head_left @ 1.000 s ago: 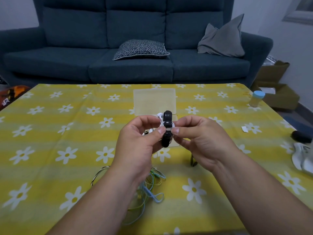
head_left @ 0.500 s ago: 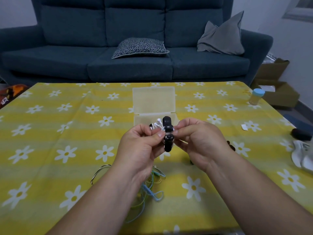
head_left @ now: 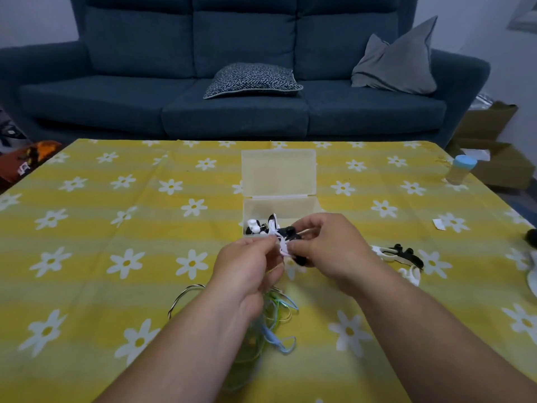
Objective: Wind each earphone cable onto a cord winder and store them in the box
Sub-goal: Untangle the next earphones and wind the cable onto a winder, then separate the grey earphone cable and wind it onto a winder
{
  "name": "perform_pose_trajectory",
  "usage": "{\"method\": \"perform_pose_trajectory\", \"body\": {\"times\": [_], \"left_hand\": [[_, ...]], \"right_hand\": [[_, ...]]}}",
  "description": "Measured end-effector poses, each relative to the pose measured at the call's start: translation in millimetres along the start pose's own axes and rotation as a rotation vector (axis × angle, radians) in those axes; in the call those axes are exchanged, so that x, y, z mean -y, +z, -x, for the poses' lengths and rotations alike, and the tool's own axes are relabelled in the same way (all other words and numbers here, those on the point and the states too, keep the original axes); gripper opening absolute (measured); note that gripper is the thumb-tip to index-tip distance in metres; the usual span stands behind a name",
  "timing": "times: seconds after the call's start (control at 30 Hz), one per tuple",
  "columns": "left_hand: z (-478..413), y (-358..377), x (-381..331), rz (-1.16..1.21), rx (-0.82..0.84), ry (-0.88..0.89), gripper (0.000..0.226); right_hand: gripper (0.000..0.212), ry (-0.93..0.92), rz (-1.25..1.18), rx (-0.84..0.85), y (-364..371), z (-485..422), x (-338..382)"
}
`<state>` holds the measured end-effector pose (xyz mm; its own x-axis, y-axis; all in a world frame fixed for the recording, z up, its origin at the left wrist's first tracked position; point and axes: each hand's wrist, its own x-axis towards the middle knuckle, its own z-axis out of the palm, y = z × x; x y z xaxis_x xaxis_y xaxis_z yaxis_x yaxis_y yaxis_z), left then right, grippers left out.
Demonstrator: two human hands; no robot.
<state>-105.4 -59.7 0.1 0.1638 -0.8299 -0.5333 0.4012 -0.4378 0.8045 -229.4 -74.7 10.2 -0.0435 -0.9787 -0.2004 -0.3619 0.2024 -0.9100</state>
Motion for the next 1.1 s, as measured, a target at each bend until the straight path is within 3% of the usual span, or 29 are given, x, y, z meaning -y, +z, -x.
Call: {"method": "perform_pose_trajectory", "body": {"times": [0.2, 0.3, 0.43, 0.57, 0.7, 0.8, 1.0, 1.1], "left_hand": [[-7, -30, -31, -0.094, -0.113, 0.17, 0.01], [-9, -44, -41, -0.08, -0.109, 0.176, 0.011], [-12, -57, -44, -0.108, -0.123, 0.188, 0.009], [-18, -64, -48, -0.115, -0.135, 0.205, 0.01], [-18, -67, -53, -0.133, -0.129, 0.23, 0.012], [-16, -70, -56, -0.141, -0.145, 0.246, 0.013], [-15, -72, -55, -0.164, -0.119, 0.237, 0.015], [-18, -73, -52, -0.276, -0.086, 0.243, 0.015]], "right_hand": [[0.023, -0.067, 0.055, -0.256, -7, -40, 10], [0.028, -0.1, 0.23, -0.338, 2, -63, 5], [0.019, -0.116, 0.545, -0.418, 20, -85, -7], [0.007, -0.024, 0.753, -0.344, 36, -93, -16], [0.021, 0.013, 0.836, -0.25, 37, -97, -15], [0.005, 0.032, 0.879, -0.179, 37, -98, -14], [0.029, -0.06, 0.831, -0.039, 28, -88, -5], [0.029, -0.173, 0.745, -0.128, 26, -73, 8]]}}
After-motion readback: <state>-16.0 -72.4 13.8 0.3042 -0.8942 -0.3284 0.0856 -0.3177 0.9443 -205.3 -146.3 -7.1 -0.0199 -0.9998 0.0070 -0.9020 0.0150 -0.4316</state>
